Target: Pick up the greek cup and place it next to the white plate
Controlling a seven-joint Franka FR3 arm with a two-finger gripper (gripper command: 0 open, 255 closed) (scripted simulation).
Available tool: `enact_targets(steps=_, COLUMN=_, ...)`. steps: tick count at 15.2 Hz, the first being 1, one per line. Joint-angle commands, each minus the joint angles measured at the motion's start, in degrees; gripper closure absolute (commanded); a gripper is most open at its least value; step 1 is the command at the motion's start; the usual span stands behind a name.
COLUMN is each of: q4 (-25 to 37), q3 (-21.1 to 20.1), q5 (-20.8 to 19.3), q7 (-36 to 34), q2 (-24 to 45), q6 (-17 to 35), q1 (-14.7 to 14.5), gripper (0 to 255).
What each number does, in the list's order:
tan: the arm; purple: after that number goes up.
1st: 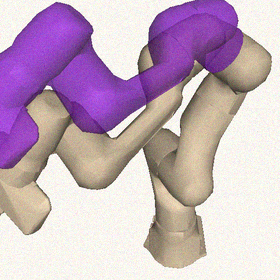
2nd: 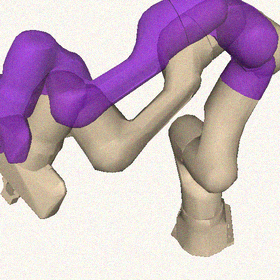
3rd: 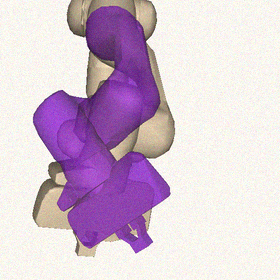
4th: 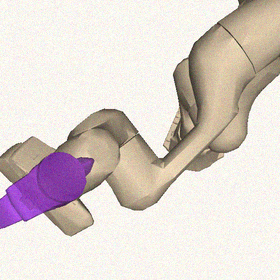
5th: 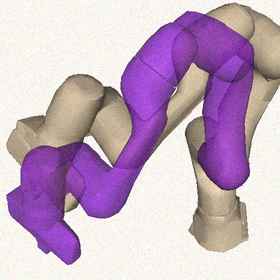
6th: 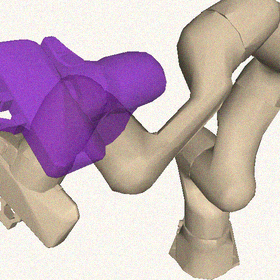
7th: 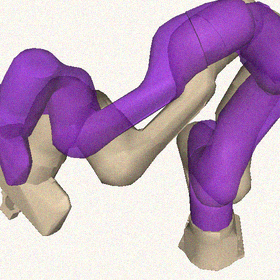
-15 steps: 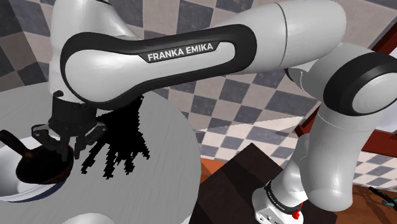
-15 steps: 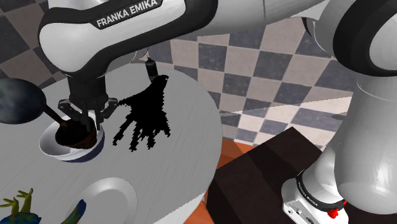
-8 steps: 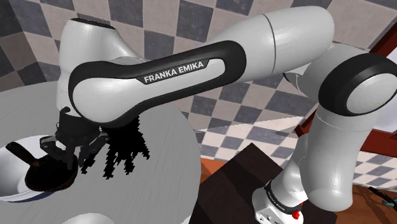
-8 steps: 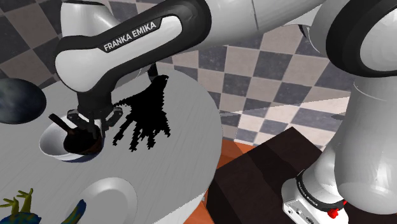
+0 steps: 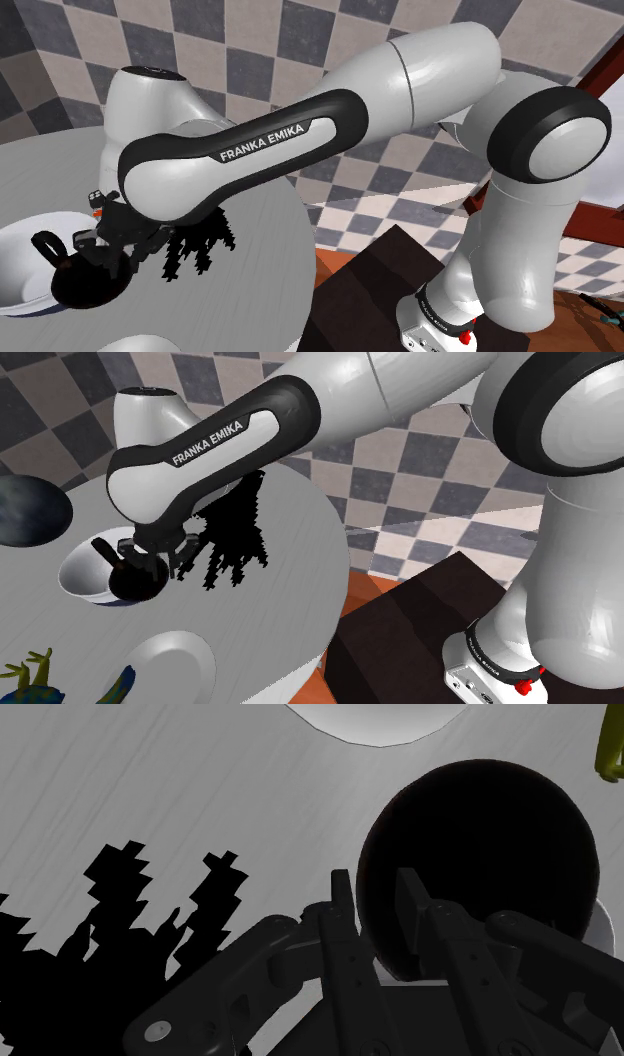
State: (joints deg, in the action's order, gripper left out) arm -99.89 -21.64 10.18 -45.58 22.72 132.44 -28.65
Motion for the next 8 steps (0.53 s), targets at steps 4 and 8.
enact_targets(steps=4, q4=-1.7, q3=0.2, q5=-0.2, q7=0.5, q2=1.9, q6=3.3, q1=-0.2, gripper=255)
enact_targets(steps=8, q4=-2.6, q3=0.4, q5=-0.3, q7=0.9, q2=3.5, q6=5.7, q1=-0.4, gripper=255)
